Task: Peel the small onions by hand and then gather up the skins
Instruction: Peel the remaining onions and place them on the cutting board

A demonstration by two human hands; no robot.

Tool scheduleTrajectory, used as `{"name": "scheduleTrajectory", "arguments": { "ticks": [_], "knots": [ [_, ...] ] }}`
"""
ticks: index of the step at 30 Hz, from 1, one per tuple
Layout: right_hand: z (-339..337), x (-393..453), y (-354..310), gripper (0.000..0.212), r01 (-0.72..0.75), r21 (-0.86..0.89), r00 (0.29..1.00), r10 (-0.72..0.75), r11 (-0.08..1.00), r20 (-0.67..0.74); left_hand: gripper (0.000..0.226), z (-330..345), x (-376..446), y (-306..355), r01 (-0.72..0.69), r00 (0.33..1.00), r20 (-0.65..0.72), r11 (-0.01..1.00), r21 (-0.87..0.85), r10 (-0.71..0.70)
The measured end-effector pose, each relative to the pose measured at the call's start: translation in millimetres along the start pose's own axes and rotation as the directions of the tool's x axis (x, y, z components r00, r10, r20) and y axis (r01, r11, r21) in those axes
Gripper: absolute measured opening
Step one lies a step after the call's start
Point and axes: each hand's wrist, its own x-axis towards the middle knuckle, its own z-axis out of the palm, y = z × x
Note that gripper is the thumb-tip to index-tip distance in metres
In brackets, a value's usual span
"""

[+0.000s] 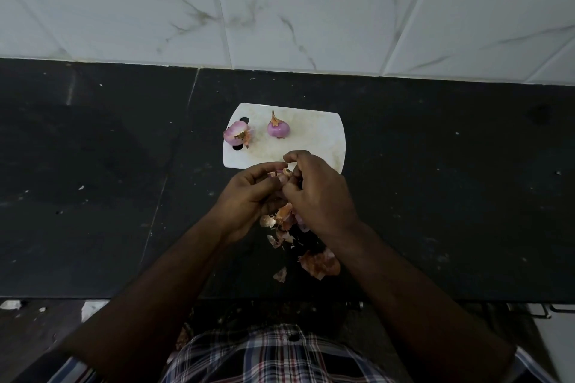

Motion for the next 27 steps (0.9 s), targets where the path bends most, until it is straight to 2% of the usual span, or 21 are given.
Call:
{"name": "scheduleTrajectory", "arguments": {
  "ticks": [5, 11, 16, 20, 24, 27],
  "knots": [
    [-6, 3, 8, 0.032, -0.134, 0.085, 0.991, 0.132, 0.987, 0.028, 0.05, 1, -3, 3, 0.011, 1.0, 0.006, 0.999, -0.043, -0.011],
    [-5, 6, 17, 0.024, -0.229, 0.129, 0.973, 0.224, 0.965, 0.053, 0.04, -3, -1, 2, 0.02, 1.0, 0.005, 0.997, -0.081, -0.02],
    [-10, 5, 35, 0.014, -0.322, 0.196, 0.946, 0.308, 0.926, 0.1, 0.046, -6, -3, 5, 0.013, 0.999, 0.036, 0.991, -0.131, -0.009],
    [-14, 5, 37, 0.019, -0.369, 0.329, 0.93, 0.343, 0.87, 0.136, 0.05, -10, -2, 4, 0.056, 0.998, 0.039, 0.978, -0.199, -0.049],
    [-10, 4, 34, 0.01, -0.411, 0.53, 0.912, 0.343, 0.742, 0.226, 0.052, -9, -2, 5, 0.098, 0.995, 0.04, 0.968, -0.233, -0.091],
    [-8, 2, 35, 0.032, -0.327, 0.524, 0.943, 0.241, 0.786, 0.228, 0.052, -5, -3, 5, 0.121, 0.993, 0.029, 0.964, -0.238, -0.118]
  ]
}}
